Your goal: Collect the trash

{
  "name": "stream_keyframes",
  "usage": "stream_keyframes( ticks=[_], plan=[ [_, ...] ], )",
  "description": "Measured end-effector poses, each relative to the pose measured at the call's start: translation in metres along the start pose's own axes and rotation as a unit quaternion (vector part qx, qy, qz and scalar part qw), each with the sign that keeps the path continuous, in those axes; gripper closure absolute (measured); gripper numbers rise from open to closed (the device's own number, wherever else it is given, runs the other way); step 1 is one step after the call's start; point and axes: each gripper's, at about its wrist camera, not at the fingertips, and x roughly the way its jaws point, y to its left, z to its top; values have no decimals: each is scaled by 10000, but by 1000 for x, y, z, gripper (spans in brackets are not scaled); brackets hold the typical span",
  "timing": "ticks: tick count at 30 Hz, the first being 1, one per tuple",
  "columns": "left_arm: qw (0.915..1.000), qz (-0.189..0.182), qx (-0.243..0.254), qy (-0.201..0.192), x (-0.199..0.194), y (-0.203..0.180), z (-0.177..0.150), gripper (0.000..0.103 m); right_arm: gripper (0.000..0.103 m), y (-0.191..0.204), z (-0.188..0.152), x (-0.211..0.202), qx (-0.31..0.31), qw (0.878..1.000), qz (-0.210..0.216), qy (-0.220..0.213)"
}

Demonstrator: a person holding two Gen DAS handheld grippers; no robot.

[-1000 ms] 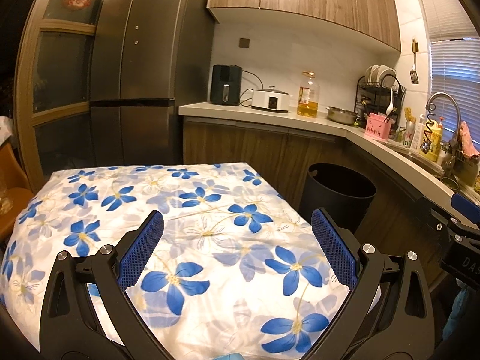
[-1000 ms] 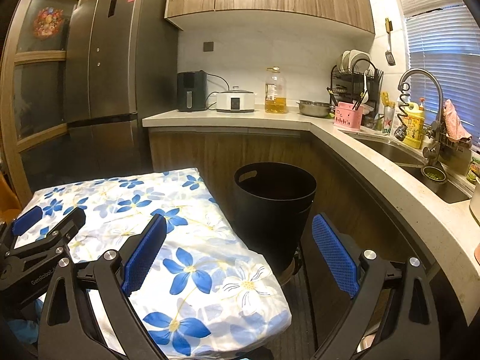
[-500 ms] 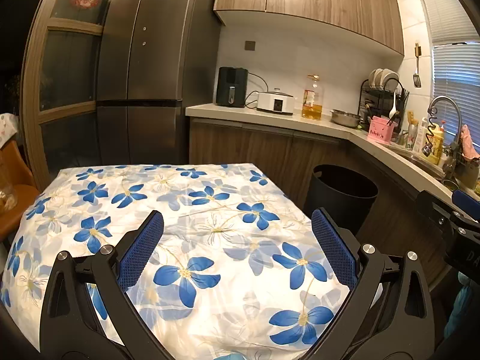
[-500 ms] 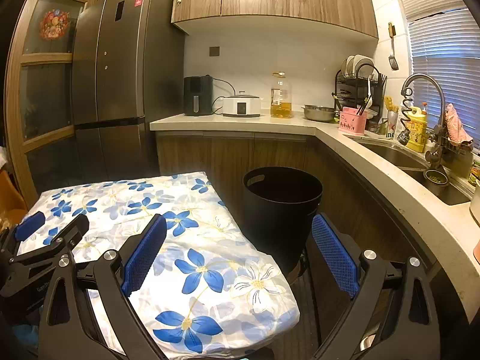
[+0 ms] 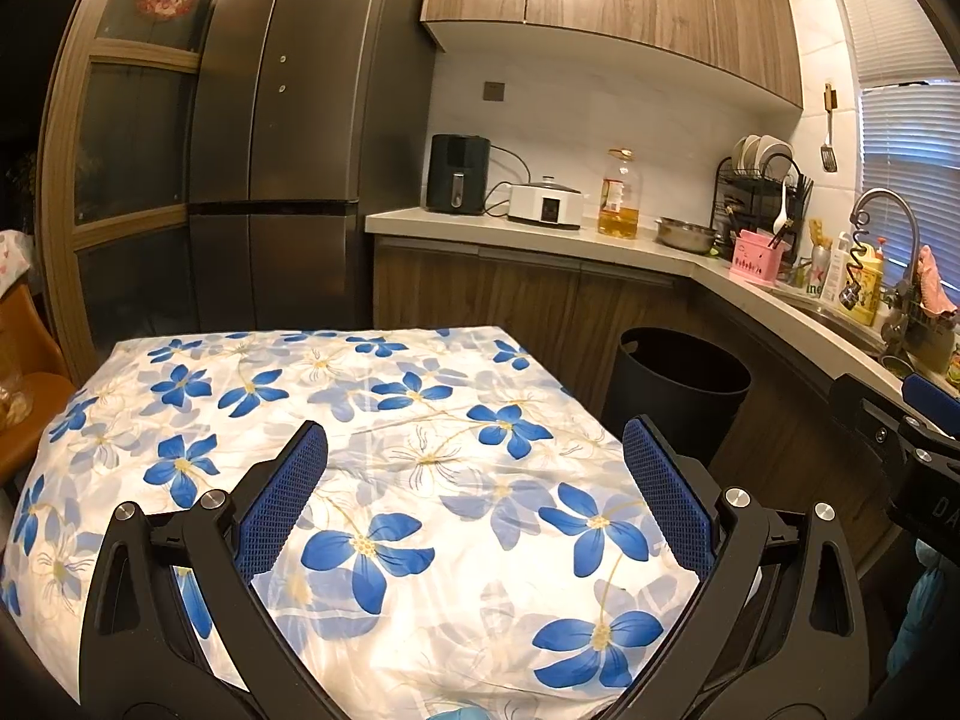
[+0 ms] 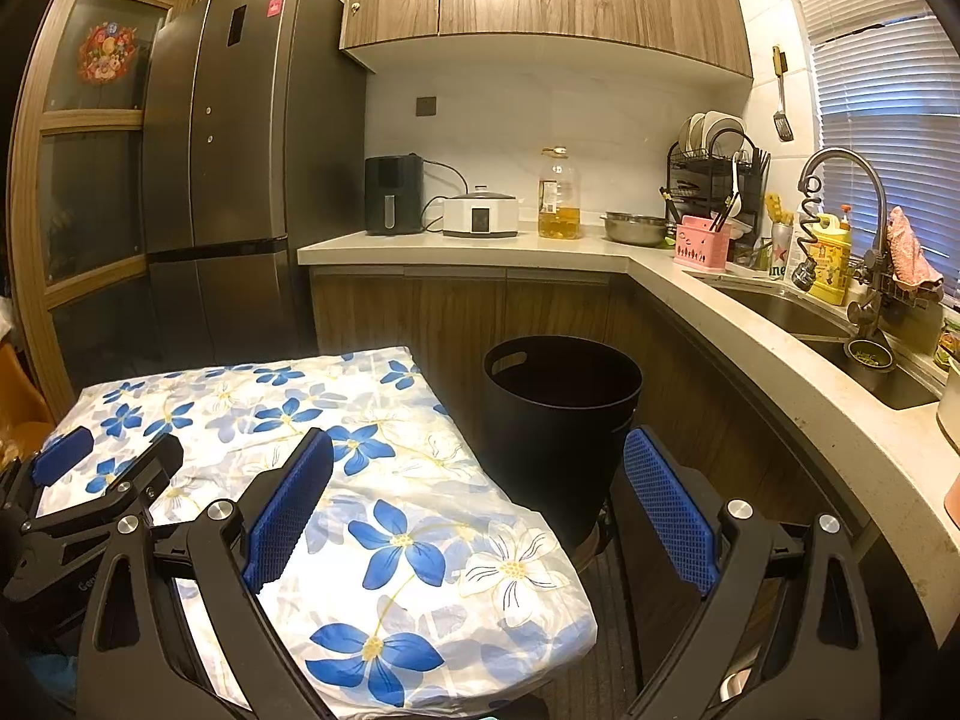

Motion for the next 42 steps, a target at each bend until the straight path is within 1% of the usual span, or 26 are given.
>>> stream_keyframes(
  ticks=[42],
  plan=[
    [10000,-54,44,-25,0,-6,2,6,9,0,6,-4,31,10000,-31,-48]
  ],
)
